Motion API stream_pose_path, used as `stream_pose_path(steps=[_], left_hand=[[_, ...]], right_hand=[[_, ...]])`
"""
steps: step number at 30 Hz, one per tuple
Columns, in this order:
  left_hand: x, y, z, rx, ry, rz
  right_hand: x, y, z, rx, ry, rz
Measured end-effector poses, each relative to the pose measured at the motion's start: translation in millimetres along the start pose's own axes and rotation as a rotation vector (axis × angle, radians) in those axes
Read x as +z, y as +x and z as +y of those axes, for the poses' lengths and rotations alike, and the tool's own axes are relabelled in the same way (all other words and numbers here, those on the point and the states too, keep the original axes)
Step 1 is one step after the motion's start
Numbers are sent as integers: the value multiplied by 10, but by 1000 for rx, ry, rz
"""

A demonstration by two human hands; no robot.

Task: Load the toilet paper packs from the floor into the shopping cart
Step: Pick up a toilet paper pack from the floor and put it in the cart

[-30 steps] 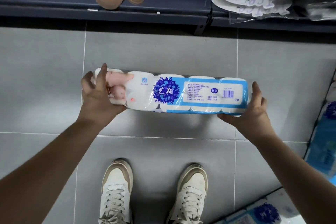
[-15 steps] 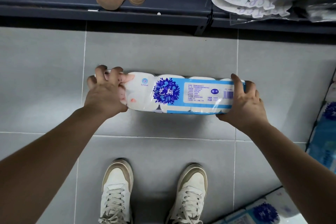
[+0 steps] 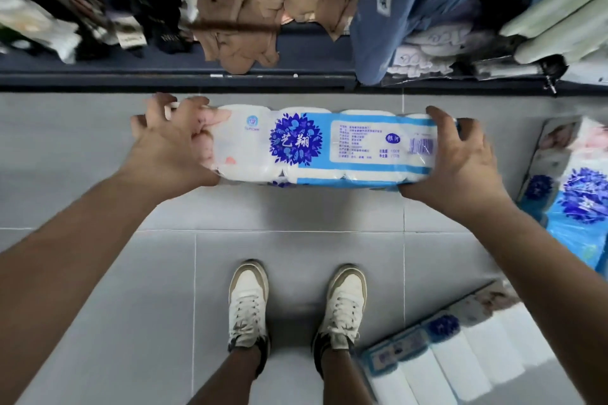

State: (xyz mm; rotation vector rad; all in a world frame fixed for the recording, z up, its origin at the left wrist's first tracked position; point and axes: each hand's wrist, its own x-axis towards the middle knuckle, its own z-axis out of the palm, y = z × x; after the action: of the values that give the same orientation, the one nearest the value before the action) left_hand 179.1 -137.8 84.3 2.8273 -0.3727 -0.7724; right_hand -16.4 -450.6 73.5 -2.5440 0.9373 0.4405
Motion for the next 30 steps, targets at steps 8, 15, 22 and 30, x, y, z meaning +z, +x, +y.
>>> stream_pose_path(steps=[8,15,22,30], left_hand=[[-2106,-1089,415,58,-20,130],[-3808,-2167,718,164,-118,303],[-5262,-3034,802,266,-138,422],[-6316,-3767,907,467,-121,580]], right_hand=[[-2111,-1032,-665,-87,21,106],[-3882,-1996,-1168,-189,32,297],[-5393,-2962,-1551,-315,46,427],[-6196,-3579,-1739,-396,155,514]])
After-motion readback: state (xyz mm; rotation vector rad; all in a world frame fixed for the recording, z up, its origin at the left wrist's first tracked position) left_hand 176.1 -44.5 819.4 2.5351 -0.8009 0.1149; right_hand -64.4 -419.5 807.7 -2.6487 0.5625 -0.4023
